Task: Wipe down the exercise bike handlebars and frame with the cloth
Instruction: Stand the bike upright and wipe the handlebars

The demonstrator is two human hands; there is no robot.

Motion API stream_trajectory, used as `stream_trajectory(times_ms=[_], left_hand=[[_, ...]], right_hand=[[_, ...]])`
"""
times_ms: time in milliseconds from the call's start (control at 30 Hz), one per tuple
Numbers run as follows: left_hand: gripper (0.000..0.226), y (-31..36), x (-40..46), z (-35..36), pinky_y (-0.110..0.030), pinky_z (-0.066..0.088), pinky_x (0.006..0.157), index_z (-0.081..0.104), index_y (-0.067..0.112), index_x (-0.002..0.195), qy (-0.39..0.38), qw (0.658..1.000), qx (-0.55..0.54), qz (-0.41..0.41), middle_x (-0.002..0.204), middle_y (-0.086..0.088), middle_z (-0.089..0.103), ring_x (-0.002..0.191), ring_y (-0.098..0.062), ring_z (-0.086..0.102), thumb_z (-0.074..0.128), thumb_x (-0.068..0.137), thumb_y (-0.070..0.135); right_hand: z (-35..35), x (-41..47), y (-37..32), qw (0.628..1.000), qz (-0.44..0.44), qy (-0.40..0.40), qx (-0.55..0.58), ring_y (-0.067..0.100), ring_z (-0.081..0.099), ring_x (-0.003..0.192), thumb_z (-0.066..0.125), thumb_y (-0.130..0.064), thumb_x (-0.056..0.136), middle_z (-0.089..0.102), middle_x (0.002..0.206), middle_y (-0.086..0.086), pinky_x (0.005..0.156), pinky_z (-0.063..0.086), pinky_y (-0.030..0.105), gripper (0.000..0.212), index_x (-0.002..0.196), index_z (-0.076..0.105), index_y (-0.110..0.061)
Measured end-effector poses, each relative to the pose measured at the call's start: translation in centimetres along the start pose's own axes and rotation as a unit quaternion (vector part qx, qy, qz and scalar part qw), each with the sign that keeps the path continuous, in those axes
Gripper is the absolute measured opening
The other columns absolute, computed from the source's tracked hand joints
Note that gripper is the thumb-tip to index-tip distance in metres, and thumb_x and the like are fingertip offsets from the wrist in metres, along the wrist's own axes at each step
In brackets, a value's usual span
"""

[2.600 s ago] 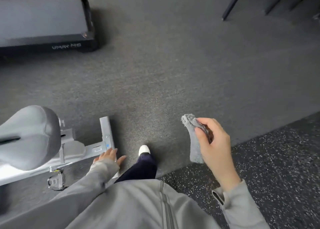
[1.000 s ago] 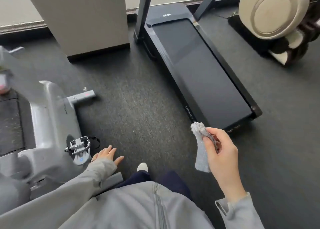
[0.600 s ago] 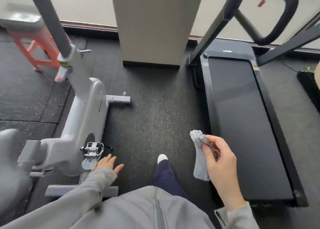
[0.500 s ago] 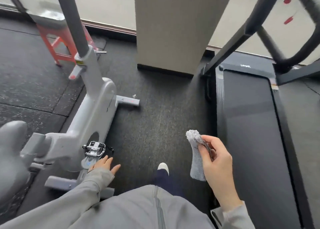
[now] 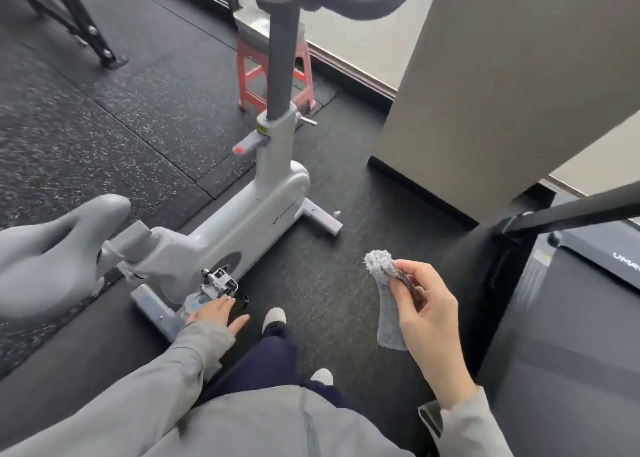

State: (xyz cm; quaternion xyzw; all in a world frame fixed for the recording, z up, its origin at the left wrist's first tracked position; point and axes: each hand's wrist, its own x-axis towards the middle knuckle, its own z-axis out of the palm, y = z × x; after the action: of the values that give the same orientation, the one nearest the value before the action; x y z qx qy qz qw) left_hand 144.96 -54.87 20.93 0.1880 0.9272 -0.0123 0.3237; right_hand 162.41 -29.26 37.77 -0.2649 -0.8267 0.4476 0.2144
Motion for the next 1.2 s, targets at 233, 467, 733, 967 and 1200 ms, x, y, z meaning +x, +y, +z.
stream_trajectory(times_ms=[233,467,733,967,1200], left_hand=[[0.059,-0.2,5.9,-3.4,-0.032,0.02,0.116,0.029,0.023,0.141,-0.006,1.0,-0.012,-0.016,0.152,0.004,0.028,0.139,-0.013,0.025,0.035,0.092,0.054],[0.06,-0.1,13.7,-9.0,-0.032,0.017,0.116,0.027,0.023,0.142,-0.024,0.999,-0.04,-0.008,0.155,0.005,0.02,0.141,-0.013,0.02,0.033,0.092,0.055],[0.058,1.9,19.0,-14.2,-0.033,0.019,0.113,0.024,0.024,0.143,0.0,0.999,-0.05,0.02,0.154,0.007,0.021,0.14,-0.012,0.021,0.033,0.093,0.053],[0.059,5.8,22.4,-18.6,-0.03,0.018,0.113,0.027,0.025,0.141,0.075,0.993,-0.085,0.022,0.15,0.007,0.029,0.138,-0.012,0.024,0.036,0.091,0.054],[0.092,11.1,23.2,-26.5,-0.038,0.04,0.098,0.057,0.012,0.123,0.289,0.933,-0.203,0.063,0.125,-0.007,0.061,0.117,-0.023,0.056,0.02,0.066,0.074]], right_hand=[[2.7,7.6,-0.7,1.0,-0.008,-0.019,-0.006,0.005,0.061,0.096,0.062,-0.002,0.087,0.066,0.099,-0.006,0.082,0.05,0.016,0.021,0.104,0.065,-0.013],[6.2,15.3,-2.6,1.0,-0.012,-0.001,-0.013,0.005,0.061,0.095,0.062,0.0,0.086,0.065,0.097,-0.012,0.08,0.049,0.013,0.024,0.101,0.064,-0.019],[8.0,21.9,-3.5,1.0,-0.017,0.017,0.006,0.007,0.062,0.094,0.06,0.001,0.086,0.066,0.096,-0.009,0.079,0.047,0.011,0.025,0.099,0.064,-0.02],[8.1,29.9,-3.3,0.998,-0.059,-0.009,0.027,0.009,0.062,0.092,0.06,-0.001,0.087,0.065,0.095,-0.009,0.08,0.046,0.013,0.021,0.098,0.064,-0.02],[7.8,36.8,-4.5,0.989,-0.135,-0.031,0.049,0.012,0.062,0.091,0.058,0.0,0.088,0.064,0.094,-0.003,0.079,0.045,0.015,0.019,0.096,0.064,-0.015]])
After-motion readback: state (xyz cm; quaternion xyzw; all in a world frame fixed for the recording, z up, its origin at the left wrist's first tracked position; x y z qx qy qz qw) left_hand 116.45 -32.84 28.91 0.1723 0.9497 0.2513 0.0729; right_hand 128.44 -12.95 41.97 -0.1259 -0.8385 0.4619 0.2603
